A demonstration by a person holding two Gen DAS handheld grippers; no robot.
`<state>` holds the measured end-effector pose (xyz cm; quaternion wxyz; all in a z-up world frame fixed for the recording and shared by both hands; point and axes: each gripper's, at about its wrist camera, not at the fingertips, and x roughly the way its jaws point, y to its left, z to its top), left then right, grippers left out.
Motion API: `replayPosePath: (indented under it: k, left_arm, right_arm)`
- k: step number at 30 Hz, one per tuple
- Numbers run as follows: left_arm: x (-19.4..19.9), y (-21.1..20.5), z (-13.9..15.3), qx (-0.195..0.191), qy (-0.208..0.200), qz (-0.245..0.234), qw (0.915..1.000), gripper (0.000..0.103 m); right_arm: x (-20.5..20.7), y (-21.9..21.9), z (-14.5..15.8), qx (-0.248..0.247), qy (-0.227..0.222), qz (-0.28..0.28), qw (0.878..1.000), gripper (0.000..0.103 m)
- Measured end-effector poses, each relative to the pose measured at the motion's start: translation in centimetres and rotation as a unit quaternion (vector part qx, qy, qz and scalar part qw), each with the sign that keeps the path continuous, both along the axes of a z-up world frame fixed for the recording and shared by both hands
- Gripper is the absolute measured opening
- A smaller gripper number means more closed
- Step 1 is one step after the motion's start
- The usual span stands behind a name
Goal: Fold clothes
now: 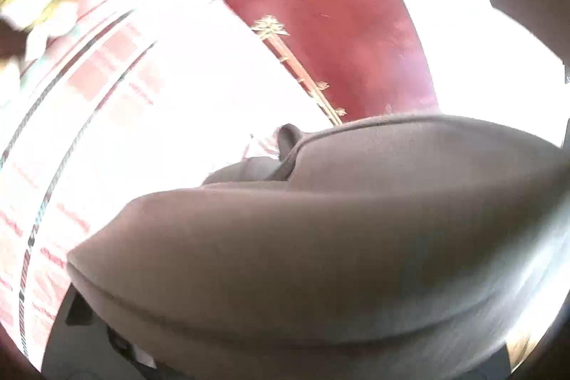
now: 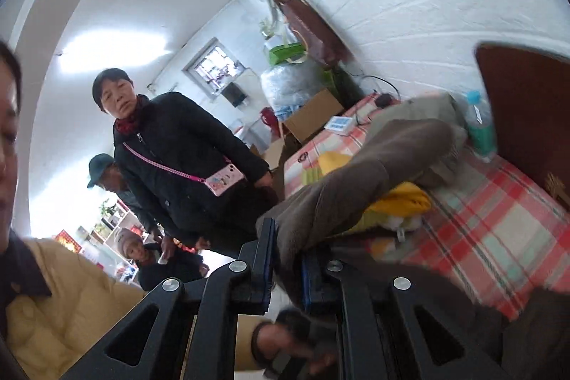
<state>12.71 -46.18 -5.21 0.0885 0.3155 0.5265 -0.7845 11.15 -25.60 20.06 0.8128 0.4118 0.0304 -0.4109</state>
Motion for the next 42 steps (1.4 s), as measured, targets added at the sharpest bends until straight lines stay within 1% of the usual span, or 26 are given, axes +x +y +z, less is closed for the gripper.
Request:
replayPosePath:
  k: [3,6,8,10,11,13,16,18,19,20,21,23,25,26,28,29,30,31,32,34,37,38,39,40,41,42]
  left_arm:
    - [1.1,0.9,-1.1,0.009,-0.012,-0.019,0.9997,0.074]
    - [2.3,2.5,-2.4,0.017,-0.035,-0.053,0.9978,0.074]
    - [2.9,3.7,-3.3,0.026,-0.055,-0.084,0.9946,0.074]
    - [3.4,5.1,-4.2,0.038,-0.082,-0.125,0.9880,0.074]
    - [3.7,6.1,-4.2,0.036,-0.089,-0.154,0.9833,0.074]
    - [4.2,7.5,-2.8,0.023,-0.082,-0.198,0.9766,0.074]
    - [4.2,8.1,0.7,0.004,-0.041,-0.236,0.9708,0.074]
    - [2.5,7.2,3.5,-0.044,-0.020,-0.245,0.9684,0.077]
    - [1.6,6.7,4.9,-0.070,-0.011,-0.248,0.9662,0.081]
    - [0.1,6.8,5.2,-0.095,-0.007,-0.251,0.9632,0.084]
    - [-1.6,6.9,5.3,-0.120,-0.004,-0.255,0.9595,0.084]
    - [-5.0,6.5,4.6,-0.153,-0.028,-0.271,0.9498,0.084]
    - [-8.7,5.9,2.7,-0.180,-0.069,-0.287,0.9384,0.084]
    - [-10.1,5.8,1.3,-0.188,-0.098,-0.297,0.9312,0.084]
    - [-12.2,5.3,-1.0,-0.181,-0.135,-0.304,0.9255,0.084]
    - [-12.9,5.1,-2.2,-0.170,-0.149,-0.307,0.9244,0.076]
    - [-13.5,4.9,-3.0,-0.159,-0.154,-0.307,0.9255,0.067]
    - [-13.9,4.7,-3.6,-0.152,-0.159,-0.302,0.9276,0.055]
    - [-14.1,4.3,-3.9,-0.146,-0.163,-0.297,0.9292,0.046]
    - [-14.5,3.4,-4.3,-0.136,-0.172,-0.288,0.9321,0.041]
    - [-14.9,3.4,-3.8,-0.146,-0.190,-0.285,0.9279,0.034]
    - [-14.9,3.3,-3.5,-0.145,-0.192,-0.280,0.9294,0.032]
    - [-15.1,3.2,-3.2,-0.143,-0.192,-0.274,0.9314,0.031]
    - [-15.2,2.8,-2.9,-0.140,-0.191,-0.261,0.9359,0.028]
    - [-15.3,2.5,-2.8,-0.141,-0.188,-0.246,0.9402,0.018]
    - [-15.0,1.6,-2.4,-0.136,-0.181,-0.228,0.9469,0.017]
  right_arm:
    - [-1.0,4.4,-3.2,0.041,0.009,-0.032,0.999,0.011]
    - [-1.6,9.3,-8.2,0.107,0.020,-0.075,0.991,0.012]
    - [-1.7,11.9,-12.0,0.167,0.023,-0.104,0.980,0.015]
    - [-1.3,13.8,-15.6,0.228,0.050,-0.124,0.964,0.021]
    - [-1.2,14.6,-16.5,0.247,0.058,-0.133,0.958,0.025]
    - [-1.3,16.0,-17.1,0.268,0.064,-0.148,0.950,0.027]
    - [-1.5,18.1,-18.0,0.300,0.072,-0.170,0.936,0.034]
    - [-1.6,19.5,-18.6,0.320,0.078,-0.185,0.926,0.045]
    - [-1.7,20.2,-18.8,0.331,0.080,-0.193,0.920,0.046]
    - [-1.8,20.7,-18.7,0.331,0.083,-0.202,0.918,0.049]
    - [-2.3,21.2,-18.3,0.325,0.081,-0.218,0.917,0.057]
    - [-3.5,22.2,-17.3,0.311,0.074,-0.259,0.912,0.060]
    - [-4.7,23.2,-16.3,0.296,0.067,-0.298,0.905,0.060]
    - [-5.3,23.7,-15.8,0.289,0.063,-0.318,0.901,0.060]
    - [-5.7,23.8,-14.8,0.269,0.063,-0.327,0.904,0.064]
    - [-5.7,23.2,-14.6,0.268,0.071,-0.324,0.905,0.071]
    - [-5.6,22.4,-14.8,0.272,0.083,-0.319,0.904,0.073]
    - [-5.5,21.7,-14.9,0.276,0.096,-0.313,0.904,0.073]
    - [-5.5,20.9,-15.0,0.276,0.104,-0.308,0.904,0.073]
    - [-5.4,19.2,-15.4,0.273,0.114,-0.297,0.908,0.073]
    - [-4.3,16.9,-16.3,0.279,0.136,-0.264,0.913,0.074]
    - [-3.8,16.3,-16.6,0.282,0.150,-0.254,0.913,0.074]
    - [-3.1,15.7,-16.9,0.285,0.167,-0.247,0.911,0.074]
    - [-2.5,15.0,-17.3,0.287,0.184,-0.239,0.909,0.075]
    - [-1.9,14.5,-17.8,0.294,0.199,-0.232,0.906,0.075]
    - [-1.2,14.0,-18.5,0.306,0.221,-0.224,0.899,0.074]
